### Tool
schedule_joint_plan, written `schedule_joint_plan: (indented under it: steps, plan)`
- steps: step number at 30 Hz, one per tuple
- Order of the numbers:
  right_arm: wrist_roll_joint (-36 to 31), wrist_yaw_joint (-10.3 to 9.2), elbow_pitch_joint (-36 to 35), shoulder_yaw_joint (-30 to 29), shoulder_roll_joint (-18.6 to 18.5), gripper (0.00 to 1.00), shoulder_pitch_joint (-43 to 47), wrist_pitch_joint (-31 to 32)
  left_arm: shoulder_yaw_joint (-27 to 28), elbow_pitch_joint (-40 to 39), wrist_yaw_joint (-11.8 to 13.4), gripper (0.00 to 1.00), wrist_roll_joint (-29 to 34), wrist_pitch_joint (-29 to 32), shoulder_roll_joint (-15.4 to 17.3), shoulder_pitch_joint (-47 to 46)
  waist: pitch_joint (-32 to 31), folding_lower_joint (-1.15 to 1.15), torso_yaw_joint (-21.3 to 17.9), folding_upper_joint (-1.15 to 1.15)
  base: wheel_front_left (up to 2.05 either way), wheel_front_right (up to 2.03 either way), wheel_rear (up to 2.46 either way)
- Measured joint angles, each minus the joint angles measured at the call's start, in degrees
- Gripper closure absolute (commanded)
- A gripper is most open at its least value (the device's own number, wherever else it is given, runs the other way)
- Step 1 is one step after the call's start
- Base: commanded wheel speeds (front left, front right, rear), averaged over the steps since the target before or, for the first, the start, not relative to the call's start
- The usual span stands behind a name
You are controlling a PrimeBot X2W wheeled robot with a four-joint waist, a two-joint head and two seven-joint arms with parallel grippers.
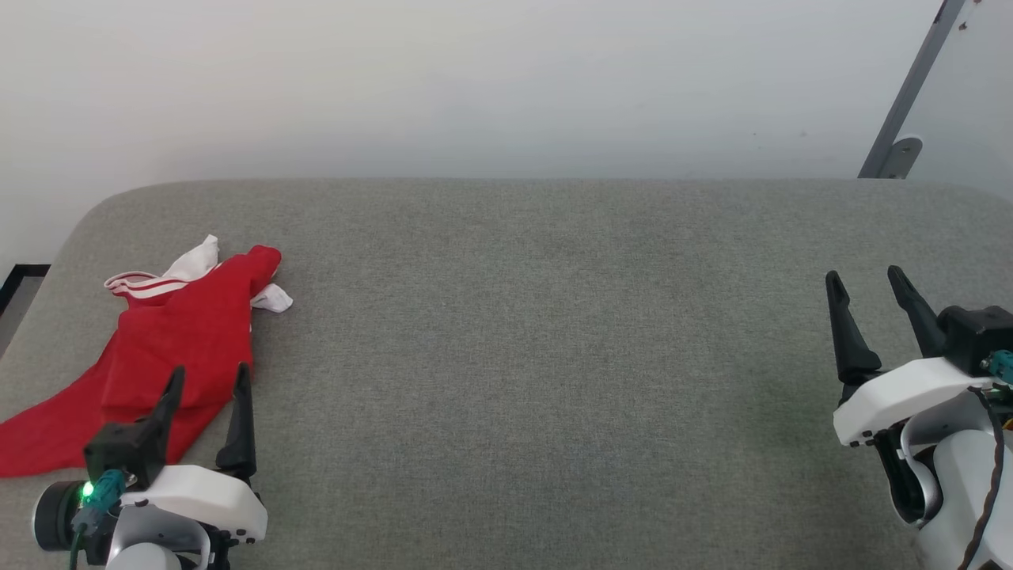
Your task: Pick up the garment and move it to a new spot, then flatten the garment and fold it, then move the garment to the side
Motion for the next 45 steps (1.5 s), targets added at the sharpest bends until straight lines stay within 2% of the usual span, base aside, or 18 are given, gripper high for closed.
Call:
schedule_joint_plan:
  steps: [9, 28, 36, 45]
  plan:
    - [-1.44, 0.00, 0.78, -0.63, -0.23, 0.00, -0.44, -0.93, 0.22, 1.11, -0.43, 0.00, 1.05, -0.74, 0.03, -0.47, -0.10, 0.00, 0.24, 0.00, 0.00, 0.00, 0.00]
    - [2.63, 0.00, 0.23, -0.80, 0.27, 0.00, 0.54, -1.11, -1.14, 3.59, -0.74, 0.00, -3.48, -0.74, 0.13, -1.24, -0.22, 0.00, 1.89, 0.00, 0.00, 0.00, 0.00]
    - [3.75, 0.00, -0.59, 0.68, 0.58, 0.00, 1.54, -1.27, -0.93, 3.81, -0.75, 0.00, -3.33, -0.75, -0.10, -1.65, -0.29, 0.00, 7.56, 0.00, 0.00, 0.00, 0.00]
    - [4.79, 0.01, -1.42, 2.60, 1.75, 0.00, 2.38, -1.34, 0.13, 2.46, 0.13, 0.00, -1.69, -0.82, -1.83, -0.56, -0.42, 0.00, 18.82, 0.00, 0.00, 0.00, 0.00]
